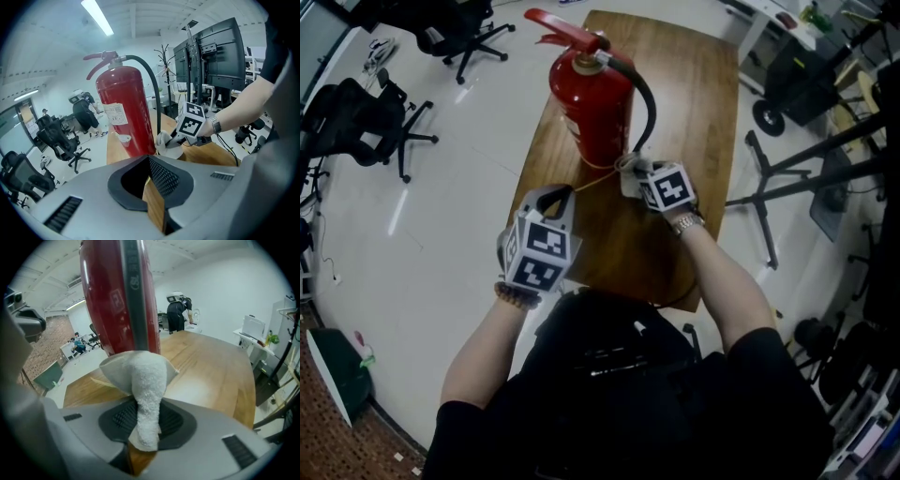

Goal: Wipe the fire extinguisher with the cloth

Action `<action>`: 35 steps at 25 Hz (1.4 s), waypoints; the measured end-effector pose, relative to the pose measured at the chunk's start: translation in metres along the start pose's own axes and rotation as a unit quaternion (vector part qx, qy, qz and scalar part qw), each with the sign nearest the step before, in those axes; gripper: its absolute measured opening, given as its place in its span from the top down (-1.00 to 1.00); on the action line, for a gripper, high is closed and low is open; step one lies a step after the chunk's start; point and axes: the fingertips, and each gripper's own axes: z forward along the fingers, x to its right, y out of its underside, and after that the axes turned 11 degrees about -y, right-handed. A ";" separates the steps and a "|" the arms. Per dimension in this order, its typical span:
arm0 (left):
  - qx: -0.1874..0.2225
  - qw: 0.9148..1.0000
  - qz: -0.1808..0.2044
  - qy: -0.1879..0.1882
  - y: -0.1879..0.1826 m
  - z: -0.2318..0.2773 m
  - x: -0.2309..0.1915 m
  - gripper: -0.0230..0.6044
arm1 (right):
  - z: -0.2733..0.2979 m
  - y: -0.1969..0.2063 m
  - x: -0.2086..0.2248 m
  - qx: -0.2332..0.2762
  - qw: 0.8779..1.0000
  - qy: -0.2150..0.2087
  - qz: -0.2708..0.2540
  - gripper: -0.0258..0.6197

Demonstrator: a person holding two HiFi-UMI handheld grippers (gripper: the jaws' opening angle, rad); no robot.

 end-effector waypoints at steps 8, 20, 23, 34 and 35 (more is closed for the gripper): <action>0.042 0.998 0.007 0.041 -0.005 -0.012 -0.008 0.93 | -0.049 -0.003 -0.020 0.019 0.999 0.048 0.018 0.56; 0.082 0.992 0.015 0.089 0.001 -0.029 -0.011 0.93 | -0.147 -0.045 -0.060 0.122 0.985 0.124 0.017 0.56; 0.096 0.990 0.019 0.098 -0.004 -0.035 -0.011 0.93 | -0.167 -0.062 -0.072 0.144 0.981 0.132 0.004 0.56; 0.129 0.986 0.016 0.105 -0.018 -0.041 -0.027 0.93 | -0.251 -0.157 -0.089 0.233 0.953 0.186 -0.057 0.56; 0.132 0.986 0.015 0.106 -0.019 -0.041 -0.027 0.93 | -0.256 -0.163 -0.090 0.237 0.952 0.186 -0.062 0.56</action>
